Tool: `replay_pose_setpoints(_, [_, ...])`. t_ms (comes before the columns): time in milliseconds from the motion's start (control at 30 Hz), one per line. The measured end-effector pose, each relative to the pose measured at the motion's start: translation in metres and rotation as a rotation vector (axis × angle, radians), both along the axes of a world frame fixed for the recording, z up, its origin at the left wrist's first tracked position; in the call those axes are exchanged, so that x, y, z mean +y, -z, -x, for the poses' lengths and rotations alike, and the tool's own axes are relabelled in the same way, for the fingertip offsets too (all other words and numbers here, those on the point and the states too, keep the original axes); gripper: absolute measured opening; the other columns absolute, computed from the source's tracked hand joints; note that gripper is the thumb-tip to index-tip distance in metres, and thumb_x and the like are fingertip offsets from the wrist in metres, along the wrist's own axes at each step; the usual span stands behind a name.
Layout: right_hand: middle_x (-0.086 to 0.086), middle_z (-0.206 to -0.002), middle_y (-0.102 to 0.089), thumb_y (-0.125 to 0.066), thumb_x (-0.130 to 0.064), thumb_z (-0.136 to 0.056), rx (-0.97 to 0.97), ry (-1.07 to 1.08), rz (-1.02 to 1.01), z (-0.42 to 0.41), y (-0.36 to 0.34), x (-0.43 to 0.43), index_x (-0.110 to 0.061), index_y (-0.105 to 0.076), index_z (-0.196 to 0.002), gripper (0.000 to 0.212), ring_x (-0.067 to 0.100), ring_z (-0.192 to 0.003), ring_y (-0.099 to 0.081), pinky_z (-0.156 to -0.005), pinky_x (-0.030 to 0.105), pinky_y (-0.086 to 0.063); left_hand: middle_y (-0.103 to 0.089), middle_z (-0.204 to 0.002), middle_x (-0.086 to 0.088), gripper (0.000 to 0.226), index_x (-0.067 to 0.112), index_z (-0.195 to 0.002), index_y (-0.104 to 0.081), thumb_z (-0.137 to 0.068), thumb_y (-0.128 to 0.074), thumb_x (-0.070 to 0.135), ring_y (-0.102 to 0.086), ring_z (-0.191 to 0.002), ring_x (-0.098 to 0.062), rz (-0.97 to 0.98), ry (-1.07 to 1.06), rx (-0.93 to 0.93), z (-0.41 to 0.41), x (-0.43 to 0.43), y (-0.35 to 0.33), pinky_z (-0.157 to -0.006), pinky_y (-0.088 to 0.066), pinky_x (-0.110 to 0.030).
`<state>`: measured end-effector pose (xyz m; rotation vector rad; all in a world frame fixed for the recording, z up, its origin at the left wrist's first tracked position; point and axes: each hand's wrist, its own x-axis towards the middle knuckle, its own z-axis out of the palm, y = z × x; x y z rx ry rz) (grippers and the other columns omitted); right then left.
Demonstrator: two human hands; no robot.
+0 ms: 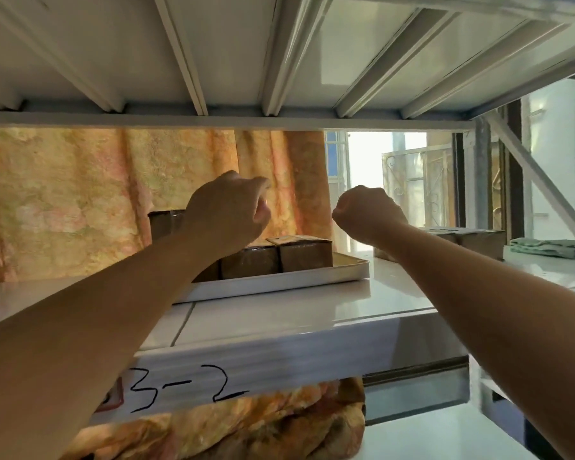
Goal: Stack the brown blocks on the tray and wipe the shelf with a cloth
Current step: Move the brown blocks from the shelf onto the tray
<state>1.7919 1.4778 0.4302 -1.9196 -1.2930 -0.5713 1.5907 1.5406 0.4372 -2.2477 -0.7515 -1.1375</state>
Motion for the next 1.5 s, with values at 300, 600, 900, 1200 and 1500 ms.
replay_pose_setpoints(300, [0.006, -0.081, -0.066, -0.042, -0.004, -0.083, -0.008, 0.114, 0.159, -0.103, -0.002, -0.041, -0.009, -0.064, -0.081, 0.022, 0.024, -0.076, -0.062, -0.067, 0.028, -0.052, -0.067, -0.08, -0.005, 0.022, 0.009, -0.092, -0.065, -0.089, -0.051, 0.025, -0.063, -0.071, -0.017, 0.386, 0.038, 0.162, -0.109, -0.03, -0.014, -0.065, -0.051, -0.032])
replay_pose_setpoints(600, [0.008, -0.137, -0.048, -0.041, 0.0, -0.087, -0.112, 0.199, 0.463, -0.204, -0.01, -0.069, -0.016, -0.049, -0.132, 0.048, 0.03, -0.127, -0.043, -0.106, 0.042, -0.036, -0.049, -0.074, -0.003, 0.031, 0.0, -0.103, -0.059, -0.092, -0.048, 0.027, -0.047, -0.062, -0.012, 0.729, 0.05, 0.151, -0.271, -0.064, -0.018, -0.054, -0.039, -0.02])
replay_pose_setpoints(900, [0.007, -0.126, -0.061, -0.056, -0.029, -0.09, -0.108, -0.033, 0.642, -0.239, -0.02, -0.068, -0.008, -0.062, -0.121, 0.038, 0.023, -0.113, -0.057, -0.097, 0.032, -0.044, -0.057, -0.128, -0.011, 0.064, 0.009, -0.126, -0.055, -0.081, -0.054, 0.054, -0.056, -0.115, -0.031, 0.814, -0.282, 0.233, -0.332, -0.073, -0.005, -0.101, -0.045, -0.04])
replay_pose_setpoints(1200, [0.013, -0.138, -0.05, -0.046, -0.02, -0.097, -0.062, -0.025, 0.777, -0.229, -0.029, -0.073, -0.003, -0.049, -0.132, 0.039, 0.029, -0.12, -0.054, -0.072, 0.034, -0.044, -0.059, -0.102, -0.014, 0.047, 0.01, -0.122, -0.054, -0.099, -0.03, 0.043, -0.053, -0.069, -0.019, 1.101, -0.204, 0.281, -0.34, -0.086, -0.007, -0.058, -0.043, -0.025])
replay_pose_setpoints(1500, [0.008, -0.148, -0.041, -0.042, -0.03, -0.098, 0.037, -0.032, 0.853, -0.224, -0.034, -0.076, -0.006, -0.038, -0.141, 0.049, 0.029, -0.132, -0.043, -0.102, 0.035, -0.038, -0.034, -0.149, -0.013, 0.091, 0.013, -0.146, -0.029, -0.078, -0.047, 0.071, -0.032, -0.138, -0.03, 0.996, -0.243, 0.141, -0.337, -0.064, 0.001, -0.113, -0.03, -0.04])
